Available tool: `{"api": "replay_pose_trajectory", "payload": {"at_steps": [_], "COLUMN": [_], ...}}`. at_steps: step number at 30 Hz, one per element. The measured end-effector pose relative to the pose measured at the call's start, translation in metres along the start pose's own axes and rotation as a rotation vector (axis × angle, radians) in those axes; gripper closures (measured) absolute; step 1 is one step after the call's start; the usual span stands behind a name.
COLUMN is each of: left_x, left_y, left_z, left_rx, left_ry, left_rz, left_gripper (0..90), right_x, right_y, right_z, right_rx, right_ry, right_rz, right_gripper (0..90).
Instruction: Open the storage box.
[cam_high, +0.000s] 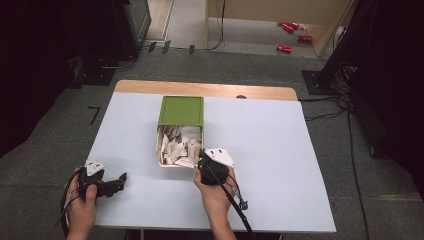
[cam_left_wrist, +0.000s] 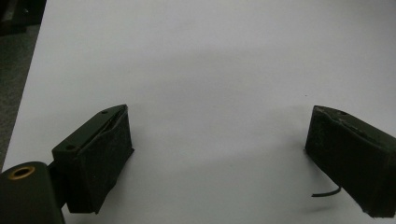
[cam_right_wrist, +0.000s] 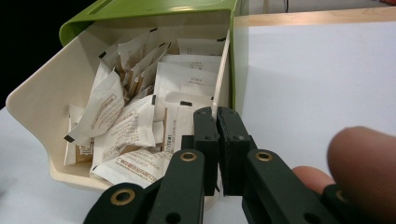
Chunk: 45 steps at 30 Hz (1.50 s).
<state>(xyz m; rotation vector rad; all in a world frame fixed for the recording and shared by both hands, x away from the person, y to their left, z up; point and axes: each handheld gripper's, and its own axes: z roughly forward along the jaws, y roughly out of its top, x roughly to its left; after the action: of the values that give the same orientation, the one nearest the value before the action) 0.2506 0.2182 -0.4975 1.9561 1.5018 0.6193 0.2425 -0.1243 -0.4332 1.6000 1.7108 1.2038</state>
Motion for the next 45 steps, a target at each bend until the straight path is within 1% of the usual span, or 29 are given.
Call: {"api": "replay_pose_trajectory", "payload": {"at_steps": [6, 14, 18, 22, 26, 27, 28, 29, 30, 31, 33, 34, 37, 38, 39, 42, 45], "left_x": [0.0, 0.0, 0.0, 0.0, 0.0, 0.0, 0.0, 0.0, 0.0, 0.0, 0.0, 0.0, 0.0, 0.0, 0.0, 0.0, 0.0], "left_y": [0.0, 0.0, 0.0, 0.0, 0.0, 0.0, 0.0, 0.0, 0.0, 0.0, 0.0, 0.0, 0.0, 0.0, 0.0, 0.0, 0.0], "left_z": [0.0, 0.0, 0.0, 0.0, 0.0, 0.0, 0.0, 0.0, 0.0, 0.0, 0.0, 0.0, 0.0, 0.0, 0.0, 0.0, 0.0], "left_rx": [0.001, 0.001, 0.001, 0.001, 0.001, 0.001, 0.001, 0.001, 0.001, 0.001, 0.001, 0.001, 0.002, 0.001, 0.002, 0.002, 0.001], "left_ry": [0.0, 0.0, 0.001, 0.0, 0.0, 0.0, 0.0, 0.0, 0.0, 0.0, 0.0, 0.0, 0.001, 0.001, 0.001, 0.001, 0.001], "left_rz": [0.0, 0.001, 0.001, 0.0, 0.001, 0.001, 0.001, 0.001, 0.001, 0.001, 0.0, 0.0, 0.001, 0.001, 0.001, 0.001, 0.001], "left_gripper": [7.7, 7.7, 7.7, 7.7, 7.7, 7.7, 7.7, 7.6, 7.7, 7.6, 7.7, 7.7, 7.7, 7.7, 7.7, 7.7, 7.7], "right_x": [0.001, 0.006, 0.005, 0.007, 0.005, 0.005, 0.005, 0.004, 0.004, 0.004, 0.005, 0.005, 0.006, 0.007, 0.008, 0.011, 0.017], "right_y": [-0.007, -0.017, -0.018, -0.021, -0.022, -0.022, -0.022, -0.019, -0.019, -0.015, -0.011, -0.011, -0.005, 0.0, 0.003, 0.008, 0.014], "right_z": [-0.007, -0.019, -0.02, -0.024, -0.026, -0.026, -0.026, -0.027, -0.027, -0.029, -0.031, -0.031, -0.035, -0.038, -0.039, -0.04, -0.041], "right_rx": [0.001, -0.005, -0.005, -0.006, -0.006, -0.006, -0.006, -0.008, -0.008, 0.001, -0.001, -0.001, -0.02, -0.028, -0.033, -0.04, -0.05], "right_ry": [-0.004, 0.007, 0.015, 0.015, 0.029, 0.038, 0.038, 0.074, 0.074, 0.094, 0.091, 0.091, 0.092, 0.089, 0.081, 0.085, 0.093], "right_rz": [-0.006, -0.012, -0.008, -0.011, -0.001, 0.012, 0.012, 0.034, 0.034, 0.036, 0.036, 0.036, 0.03, 0.027, 0.024, 0.016, -0.007], "right_gripper": [89.0, 88.8, 88.7, 88.5, 87.8, 86.1, 86.1, 77.6, 77.6, 72.5, 66.5, 66.5, 61.0, 55.9, 54.0, 53.0, 51.2]}}
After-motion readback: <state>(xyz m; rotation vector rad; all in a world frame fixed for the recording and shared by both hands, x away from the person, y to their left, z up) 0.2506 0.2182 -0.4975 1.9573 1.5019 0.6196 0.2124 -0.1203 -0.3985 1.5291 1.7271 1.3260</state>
